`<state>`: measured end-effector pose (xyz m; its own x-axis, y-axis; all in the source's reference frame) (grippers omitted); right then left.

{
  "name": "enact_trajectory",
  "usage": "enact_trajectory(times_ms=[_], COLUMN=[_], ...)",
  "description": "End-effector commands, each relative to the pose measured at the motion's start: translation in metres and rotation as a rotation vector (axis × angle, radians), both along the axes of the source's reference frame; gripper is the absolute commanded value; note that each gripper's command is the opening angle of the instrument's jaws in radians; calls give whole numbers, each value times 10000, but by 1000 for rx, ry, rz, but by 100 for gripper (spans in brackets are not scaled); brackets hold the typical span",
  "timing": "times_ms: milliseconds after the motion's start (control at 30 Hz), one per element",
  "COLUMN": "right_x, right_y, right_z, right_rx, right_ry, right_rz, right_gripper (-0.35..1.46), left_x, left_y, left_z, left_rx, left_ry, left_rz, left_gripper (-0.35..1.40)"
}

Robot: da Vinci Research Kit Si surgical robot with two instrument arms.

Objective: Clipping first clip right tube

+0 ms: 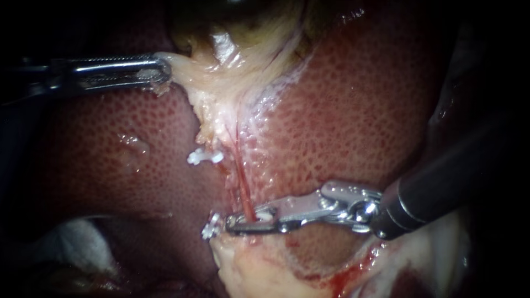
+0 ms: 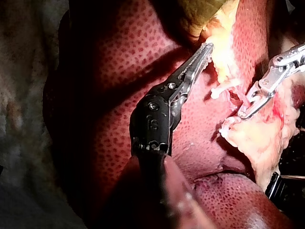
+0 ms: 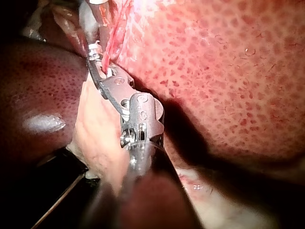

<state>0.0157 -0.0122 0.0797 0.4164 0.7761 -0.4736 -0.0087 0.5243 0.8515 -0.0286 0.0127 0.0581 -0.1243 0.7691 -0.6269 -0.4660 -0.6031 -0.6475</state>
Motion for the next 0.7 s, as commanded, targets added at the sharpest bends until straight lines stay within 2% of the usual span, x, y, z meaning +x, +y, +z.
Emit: enact_trajectory(times_ms=[33, 100, 300, 700], right_x=[0, -1, -6, -5], right_y=[0, -1, -2, -7], right_z=[-1, -1, -2, -1], right_rx=[20, 52, 66, 71], right_ry=[-3, -15, -21, -26], right_rz=[2, 10, 15, 2], right_gripper=[-35, -35, -35, -35], left_x=[0, 0, 0, 0], left_y=[0, 0, 0, 0], left_z=[0, 0, 0, 0], left_rx=[0, 0, 0, 0], left_ry=[0, 0, 0, 0], left_rz=[0, 0, 0, 0], left_gripper=[-35, -35, -35, -35])
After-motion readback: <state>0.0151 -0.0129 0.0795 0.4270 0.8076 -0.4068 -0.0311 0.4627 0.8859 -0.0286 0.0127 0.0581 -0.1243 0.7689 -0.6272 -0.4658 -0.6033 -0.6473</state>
